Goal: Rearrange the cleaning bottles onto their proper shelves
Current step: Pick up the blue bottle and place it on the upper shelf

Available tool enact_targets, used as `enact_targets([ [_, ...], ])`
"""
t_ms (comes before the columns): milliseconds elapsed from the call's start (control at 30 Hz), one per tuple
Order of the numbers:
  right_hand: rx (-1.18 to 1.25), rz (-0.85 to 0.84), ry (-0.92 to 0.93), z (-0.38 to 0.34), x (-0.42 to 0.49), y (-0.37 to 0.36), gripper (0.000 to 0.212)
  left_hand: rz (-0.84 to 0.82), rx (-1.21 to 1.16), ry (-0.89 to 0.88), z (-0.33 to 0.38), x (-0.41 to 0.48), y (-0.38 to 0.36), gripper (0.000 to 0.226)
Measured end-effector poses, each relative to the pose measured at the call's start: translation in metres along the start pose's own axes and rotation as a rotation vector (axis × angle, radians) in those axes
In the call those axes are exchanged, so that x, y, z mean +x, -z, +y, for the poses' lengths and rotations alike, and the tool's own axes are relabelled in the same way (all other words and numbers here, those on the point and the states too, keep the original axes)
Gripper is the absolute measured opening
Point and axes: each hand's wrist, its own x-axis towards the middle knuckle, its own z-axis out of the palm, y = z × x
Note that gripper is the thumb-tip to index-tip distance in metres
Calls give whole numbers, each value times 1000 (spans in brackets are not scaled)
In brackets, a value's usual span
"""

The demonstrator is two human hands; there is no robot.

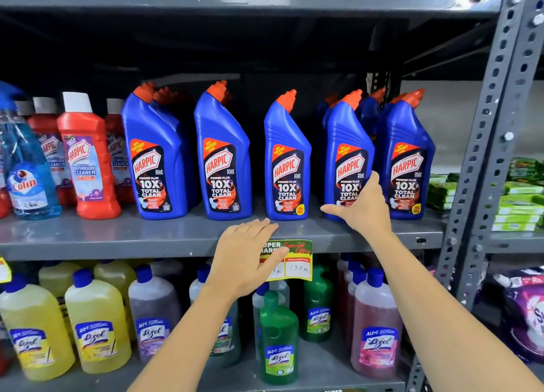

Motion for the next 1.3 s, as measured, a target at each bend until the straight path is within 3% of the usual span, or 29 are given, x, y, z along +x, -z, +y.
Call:
enact_targets([
  [200, 36, -20, 4, 3, 2, 0, 128, 4, -1, -4, 1, -1, 0, 72],
  [400, -35, 66, 9, 4, -7, -8, 134, 1, -6, 7, 1, -2, -1, 72],
  [1000, -65, 20, 24, 10, -10, -4, 133, 30, -4, -3, 2, -2, -1, 73],
  [1067, -21, 45, 52, 12, -14, -4, 123, 18, -5, -5, 3, -1, 2, 73],
  [1167, 153, 251, 230, 13, -32, -7, 83, 55, -69, 4, 5, -1, 4, 64],
  [1300, 373, 569, 490, 35, -74, -28, 43, 303, -119, -16, 5, -26, -8, 50],
])
